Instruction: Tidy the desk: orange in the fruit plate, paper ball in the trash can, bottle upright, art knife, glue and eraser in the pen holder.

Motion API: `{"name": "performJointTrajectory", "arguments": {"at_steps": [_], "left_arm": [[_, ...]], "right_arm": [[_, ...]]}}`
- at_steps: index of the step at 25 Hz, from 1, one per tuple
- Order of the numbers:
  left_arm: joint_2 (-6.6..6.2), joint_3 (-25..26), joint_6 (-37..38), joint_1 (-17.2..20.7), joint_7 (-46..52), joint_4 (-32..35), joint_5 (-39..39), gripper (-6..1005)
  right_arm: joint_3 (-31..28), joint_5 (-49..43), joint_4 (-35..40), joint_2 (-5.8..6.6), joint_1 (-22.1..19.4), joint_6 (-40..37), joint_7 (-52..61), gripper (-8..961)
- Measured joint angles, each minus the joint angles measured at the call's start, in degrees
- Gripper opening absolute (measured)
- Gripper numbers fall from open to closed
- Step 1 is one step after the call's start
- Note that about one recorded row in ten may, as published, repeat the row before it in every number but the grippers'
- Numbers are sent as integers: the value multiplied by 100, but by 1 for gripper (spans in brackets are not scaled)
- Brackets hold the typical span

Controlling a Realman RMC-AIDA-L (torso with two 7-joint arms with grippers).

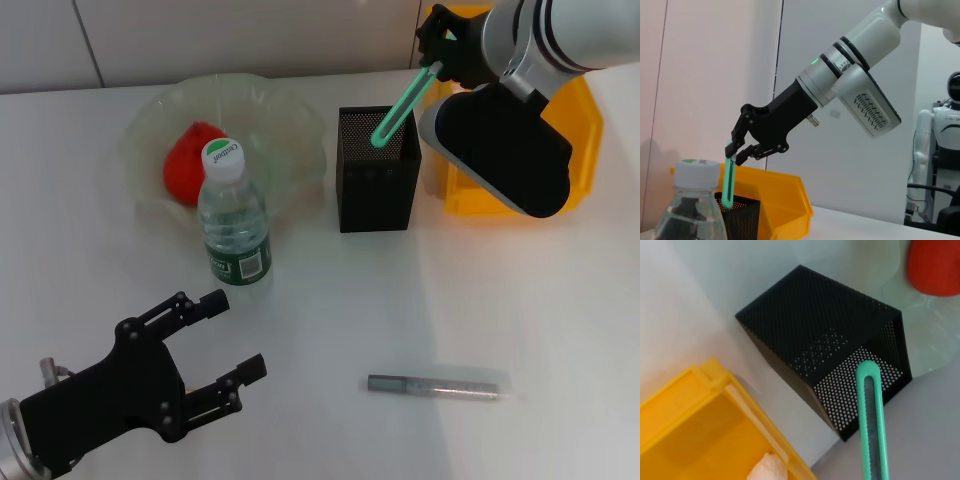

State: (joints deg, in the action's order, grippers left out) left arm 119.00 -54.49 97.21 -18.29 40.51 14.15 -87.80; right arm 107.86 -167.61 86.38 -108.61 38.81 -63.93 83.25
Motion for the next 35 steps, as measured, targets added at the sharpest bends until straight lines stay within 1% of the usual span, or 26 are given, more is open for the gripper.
{"name": "performJointTrajectory", "arguments": {"at_steps": [15, 19, 20, 22, 24, 25, 26, 27, 28, 29, 30, 31, 32, 33, 34, 35], "left_arm": [[10, 0, -1, -51, -70, -131, 0, 779], [10, 0, 1, -57, -71, -132, 0, 779], [9, 0, 4, -59, -71, -132, 0, 779], [9, 0, 10, -61, -71, -132, 0, 779], [8, -4, 60, -66, -71, -129, 0, 779], [-2, -25, 138, -68, -70, -113, -1, 779], [-2, -25, 138, -68, -70, -113, -1, 779], [-9, -35, 177, -68, -70, -103, -1, 779], [-27, -44, 255, -70, -68, -81, -1, 779], [-27, -44, 255, -70, -68, -81, -1, 779], [-44, -39, 287, -70, -53, -41, -1, 779], [-47, -38, 292, -66, -43, 0, -1, 779], [-47, -38, 292, -66, -43, 0, -1, 779], [-53, -34, 299, -55, -26, 63, -1, 779], [-57, -31, 308, -45, -18, 115, -1, 779], [-63, -16, 350, -24, -6, 237, -1, 779]], "right_arm": [[69, 0, -128, -20, 193, -67, 85, 221], [75, 1, -101, -20, 213, -88, 233, 339], [32, 4, 14, -20, 224, -131, 412, 369], [-29, 5, 106, -20, 229, -173, 538, 368], [-247, 16, 356, -43, 227, -296, 892, 367], [-564, 22, 681, -100, 160, -373, 1276, 366], [-564, 22, 681, -100, 160, -373, 1276, 365], [-743, 24, 873, -132, 101, -390, 1471, 365], [-1163, 102, 1259, -203, -76, -387, 1827, 364], [-1163, 102, 1259, -203, -76, -387, 1827, 364], [-1690, 407, 1595, -300, -259, -368, 2167, 363], [-1690, 407, 1595, -300, -259, -368, 2167, 363], [-2039, 703, 1783, -389, -386, -364, 2281, 362], [-2370, 1063, 1941, -506, -522, -374, 2344, 362], [-2729, 1458, 2107, -655, -679, -406, 2354, 361], [-3461, 2557, 2343, -970, -1125, -532, 2348, 361]]}}
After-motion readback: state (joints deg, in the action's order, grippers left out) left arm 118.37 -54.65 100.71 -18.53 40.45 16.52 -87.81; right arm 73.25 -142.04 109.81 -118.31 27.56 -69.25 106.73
